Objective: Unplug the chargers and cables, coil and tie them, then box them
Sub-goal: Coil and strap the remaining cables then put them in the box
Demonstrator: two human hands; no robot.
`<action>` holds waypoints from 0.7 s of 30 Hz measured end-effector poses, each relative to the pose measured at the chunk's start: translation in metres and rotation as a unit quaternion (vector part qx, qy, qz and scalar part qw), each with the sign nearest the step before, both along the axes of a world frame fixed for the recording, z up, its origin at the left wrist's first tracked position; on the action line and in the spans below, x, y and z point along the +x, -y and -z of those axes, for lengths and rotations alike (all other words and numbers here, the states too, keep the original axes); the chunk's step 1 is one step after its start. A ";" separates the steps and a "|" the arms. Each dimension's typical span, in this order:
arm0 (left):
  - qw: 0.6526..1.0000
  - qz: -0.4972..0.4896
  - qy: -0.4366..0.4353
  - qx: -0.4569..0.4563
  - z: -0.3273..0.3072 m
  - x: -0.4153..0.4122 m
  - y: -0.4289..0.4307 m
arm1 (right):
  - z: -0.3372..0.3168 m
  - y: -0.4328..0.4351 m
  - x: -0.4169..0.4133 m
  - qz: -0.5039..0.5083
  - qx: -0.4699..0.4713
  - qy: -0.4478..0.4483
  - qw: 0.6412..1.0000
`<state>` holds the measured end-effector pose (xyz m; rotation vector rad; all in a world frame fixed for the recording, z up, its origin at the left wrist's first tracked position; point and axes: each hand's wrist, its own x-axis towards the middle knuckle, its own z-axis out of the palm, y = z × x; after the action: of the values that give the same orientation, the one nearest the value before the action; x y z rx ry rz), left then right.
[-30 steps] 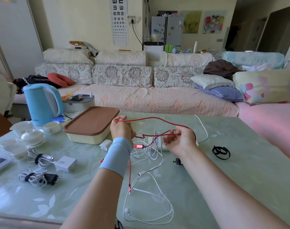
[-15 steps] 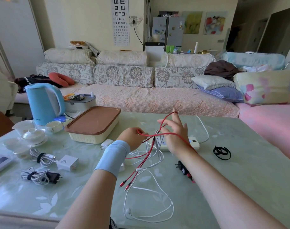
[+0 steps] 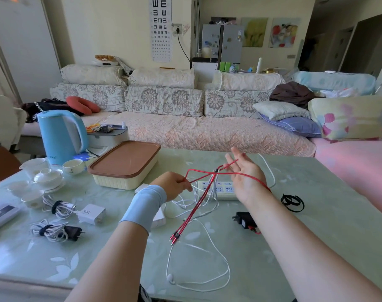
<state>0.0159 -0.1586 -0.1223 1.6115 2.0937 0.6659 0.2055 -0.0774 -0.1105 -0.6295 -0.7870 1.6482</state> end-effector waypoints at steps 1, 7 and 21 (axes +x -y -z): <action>1.000 -0.020 -0.020 -0.001 0.000 0.000 -0.001 | 0.000 0.000 -0.002 0.016 0.021 0.038 0.999; 0.992 -0.100 -0.075 -0.006 0.006 0.005 0.000 | 0.016 0.013 -0.013 0.019 0.239 0.456 0.857; 0.982 -0.121 0.129 0.063 -0.011 0.004 -0.003 | 0.007 0.012 0.022 -0.017 0.082 0.479 0.874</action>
<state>0.0196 -0.1558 -0.1116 1.2622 2.1033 1.0487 0.2279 -0.0896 -0.1174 -1.3442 -1.6287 1.2120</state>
